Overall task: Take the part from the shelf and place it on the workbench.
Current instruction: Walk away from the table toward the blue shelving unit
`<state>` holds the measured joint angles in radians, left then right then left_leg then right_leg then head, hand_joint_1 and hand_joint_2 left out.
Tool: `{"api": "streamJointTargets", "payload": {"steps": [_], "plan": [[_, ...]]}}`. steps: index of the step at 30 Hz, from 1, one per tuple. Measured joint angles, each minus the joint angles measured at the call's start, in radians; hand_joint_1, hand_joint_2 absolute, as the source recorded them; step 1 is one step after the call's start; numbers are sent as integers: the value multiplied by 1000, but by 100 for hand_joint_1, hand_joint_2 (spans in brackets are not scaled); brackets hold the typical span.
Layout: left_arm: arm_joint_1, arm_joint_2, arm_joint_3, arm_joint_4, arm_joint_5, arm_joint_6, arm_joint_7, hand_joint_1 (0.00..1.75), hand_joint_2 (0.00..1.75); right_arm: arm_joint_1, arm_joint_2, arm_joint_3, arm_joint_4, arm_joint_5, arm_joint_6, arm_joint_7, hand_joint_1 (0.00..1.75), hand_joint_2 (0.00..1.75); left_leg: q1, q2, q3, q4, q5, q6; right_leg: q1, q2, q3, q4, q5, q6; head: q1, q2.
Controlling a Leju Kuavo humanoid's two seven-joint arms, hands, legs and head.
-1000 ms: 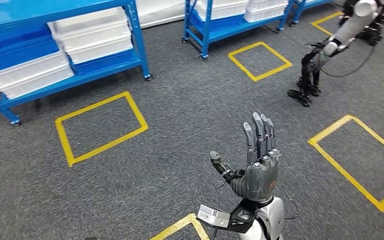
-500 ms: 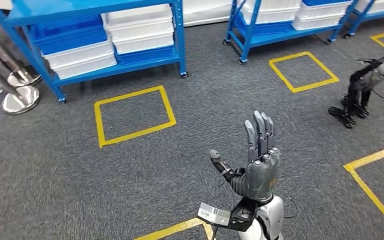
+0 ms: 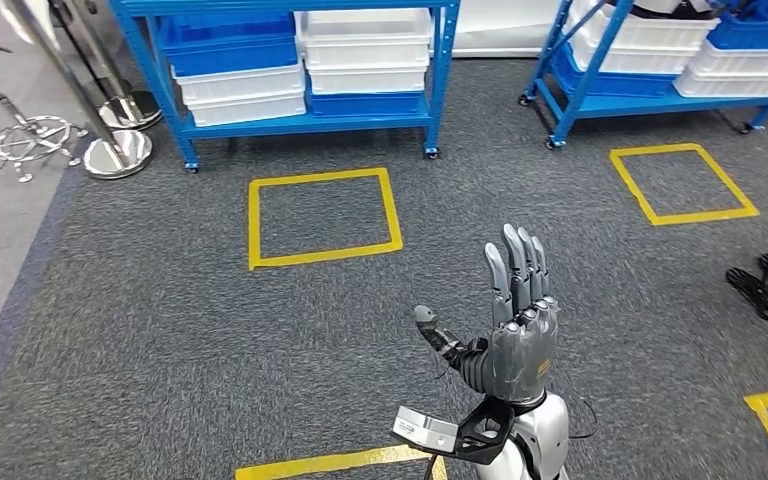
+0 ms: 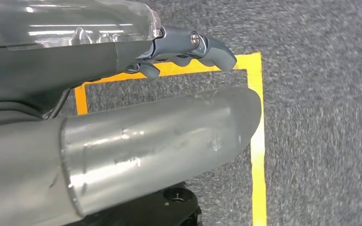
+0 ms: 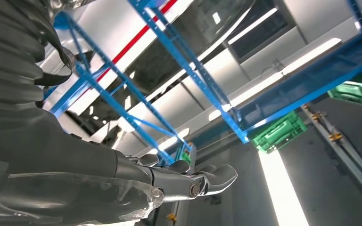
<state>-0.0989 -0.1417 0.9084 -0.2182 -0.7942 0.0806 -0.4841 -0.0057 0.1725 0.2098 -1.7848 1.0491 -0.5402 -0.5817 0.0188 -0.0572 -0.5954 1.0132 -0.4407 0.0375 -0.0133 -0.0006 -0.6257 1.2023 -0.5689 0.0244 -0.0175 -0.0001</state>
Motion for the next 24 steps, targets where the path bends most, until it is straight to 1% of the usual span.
{"api": "streamJointTargets", "payload": {"steps": [1,2,3,4,5,6,7,8,9,10,11,12,13,14,15,16,17,18,19,20,22,23,24], "plan": [[0,-1,0,0,-1,-2,0,0,0,-1,-1,0,0,-2,0,3,0,0,0,-7,0,0,0,-1,1,8,27,-67,37,-7,0,0],[0,-2,0,0,-2,-4,-1,0,0,-2,-2,0,2,-5,0,5,0,0,-1,-13,-1,2,0,-4,3,17,51,-127,63,-14,0,0],[0,-3,0,0,-3,-6,-2,0,0,-2,-3,0,4,-9,0,7,0,0,-1,-17,-3,2,1,-9,5,25,65,-166,78,-19,0,0],[1,-3,0,0,-5,-7,-2,0,0,-3,-5,0,6,-13,0,9,0,0,-1,-20,-5,1,2,-16,7,31,69,-183,80,-23,0,0],[1,-4,1,0,-7,-8,-2,0,0,-4,-6,0,10,-17,0,12,0,0,-1,-23,-7,-1,4,-23,10,32,69,-187,81,-25,0,0],[2,-4,1,0,-9,-8,-2,0,0,-5,-7,-1,13,-20,0,15,0,0,0,-22,-8,-2,4,-29,7,31,69,-191,85,-28,0,0],[3,-4,1,0,-11,-9,-2,0,0,-6,-8,-2,17,-21,0,21,0,0,-1,-13,-10,4,-2,-34,4,27,71,-198,90,-33,0,0],[3,-4,2,0,-13,-9,-2,0,0,-7,-9,-4,21,-20,0,29,0,0,-2,1,-20,26,-18,-37,1,22,74,-204,94,-39,-1,0],[2,-4,2,0,-15,-8,-2,0,0,-8,-10,-8,28,-19,0,37,0,0,-2,17,-38,68,-46,-40,-2,15,75,-210,97,-44,-2,0],[0,-4,2,0,-17,-9,-2,0,0,-8,-11,-15,37,-17,0,46,0,0,-2,33,-64,127,-80,-42,0,8,76,-211,98,-47,-2,0],[-1,-4,2,0,-19,-9,-2,0,0,-8,-13,-26,49,-16,0,54,0,0,0,40,-93,194,-113,-44,1,2,75,-211,98,-49,-2,0],[-1,-5,2,0,-21,-9,-2,0,0,-8,-16,-39,63,-16,0,58,0,0,0,45,-116,248,-133,-47,2,-4,73,-210,98,-49,-2,0],[0,-5,2,0,-22,-10,-2,0,0,-8,-18,-52,76,-16,0,60,0,0,1,47,-124,273,-136,-49,2,-9,72,-208,98,-49,-2,0],[1,-6,3,0,-23,-10,-2,0,0,-8,-20,-64,88,-16,0,61,0,0,2,50,-112,259,-121,-50,2,-13,71,-205,97,-47,-2,0],[1,-6,3,0,-23,-10,-2,0,0,-8,-21,-73,97,-16,0,61,0,0,3,53,-82,206,-92,-50,1,-15,70,-202,95,-45,-2,0],[1,-6,3,0,-23,-10,-2,0,0,-9,-22,-80,103,-16,0,61,0,0,3,58,-42,135,-63,-48,1,-17,70,-197,93,-41,-2,0],[0,-6,4,0,-23,-10,-2,0,0,-10,-23,-85,108,-15,0,61,0,0,2,63,-6,71,-44,-45,3,-18,68,-192,90,-37,-2,0],[-1,-6,4,0,-24,-10,-2,0,0,-11,-24,-90,113,-14,0,62,0,0,0,66,17,27,-34,-41,5,-19,66,-188,88,-31,-2,0],[-2,-6,5,0,-25,-10,-2,0,0,-11,-25,-96,117,-10,0,66,0,0,-2,67,26,7,-33,-37,7,-20,64,-185,87,-26,-2,0],[-2,-6,6,0,-27,-10,-2,0,0,-12,-26,-102,124,-5,0,72,0,0,-5,66,27,4,-34,-33,8,-22,63,-185,88,-20,-2,0],[-1,-6,6,0,-32,-13,-2,0,0,-16,-29,-120,144,7,0,85,0,0,-3,63,27,-1,-27,-20,5,-20,63,-184,85,-9,-2,0],[-1,-6,6,0,-35,-15,-1,0,0,-18,-32,-133,160,10,0,88,0,0,-2,63,28,-5,-24,-13,3,-17,58,-169,73,-3,-2,0],[-3,-7,7,0,-37,-16,-1,0,0,-21,-35,-149,179,14,0,88,0,0,0,63,29,-9,-20,-6,2,-14,41,-133,48,2,-2,0]]}}
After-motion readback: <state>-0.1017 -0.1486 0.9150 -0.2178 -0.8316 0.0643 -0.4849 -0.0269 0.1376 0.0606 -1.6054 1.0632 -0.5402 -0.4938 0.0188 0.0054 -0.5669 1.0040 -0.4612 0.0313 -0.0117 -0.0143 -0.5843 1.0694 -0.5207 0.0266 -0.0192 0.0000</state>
